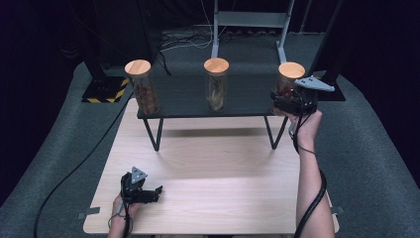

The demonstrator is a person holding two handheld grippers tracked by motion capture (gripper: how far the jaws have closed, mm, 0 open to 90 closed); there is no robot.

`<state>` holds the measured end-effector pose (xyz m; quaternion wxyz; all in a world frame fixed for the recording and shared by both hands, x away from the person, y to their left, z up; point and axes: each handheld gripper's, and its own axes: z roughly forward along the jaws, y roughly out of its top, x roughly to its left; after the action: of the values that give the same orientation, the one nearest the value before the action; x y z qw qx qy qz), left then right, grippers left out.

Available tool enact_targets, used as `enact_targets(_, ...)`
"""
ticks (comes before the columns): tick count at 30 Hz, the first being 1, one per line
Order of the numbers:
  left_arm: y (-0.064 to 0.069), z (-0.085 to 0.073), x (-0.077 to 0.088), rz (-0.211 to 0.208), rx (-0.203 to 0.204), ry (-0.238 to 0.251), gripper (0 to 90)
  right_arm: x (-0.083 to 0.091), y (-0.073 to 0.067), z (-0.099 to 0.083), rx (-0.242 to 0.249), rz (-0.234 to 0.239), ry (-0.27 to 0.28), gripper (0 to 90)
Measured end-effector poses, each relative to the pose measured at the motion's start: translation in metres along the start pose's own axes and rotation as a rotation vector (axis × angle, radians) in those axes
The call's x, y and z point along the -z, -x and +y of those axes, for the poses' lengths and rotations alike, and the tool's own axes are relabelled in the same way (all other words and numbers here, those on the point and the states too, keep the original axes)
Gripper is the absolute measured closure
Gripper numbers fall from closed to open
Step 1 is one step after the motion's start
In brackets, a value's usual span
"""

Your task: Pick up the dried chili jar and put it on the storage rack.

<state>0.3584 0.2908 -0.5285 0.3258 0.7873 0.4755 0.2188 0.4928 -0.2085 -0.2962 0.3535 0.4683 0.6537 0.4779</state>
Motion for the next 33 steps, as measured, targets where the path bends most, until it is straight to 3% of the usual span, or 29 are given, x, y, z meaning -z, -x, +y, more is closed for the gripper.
enact_targets(4, 0.0, 0.0, 0.0, 0.0, -0.001, 0.0, 1.6, -0.005, 0.003, 0.0, -0.032, 0.012, 0.005, 24.4)
enact_targets(33, 0.001, 0.0, 0.0, 0.006, -0.005, 0.002, 1.5, -0.021, 0.003, 0.008, -0.035, 0.008, -0.022, 24.3)
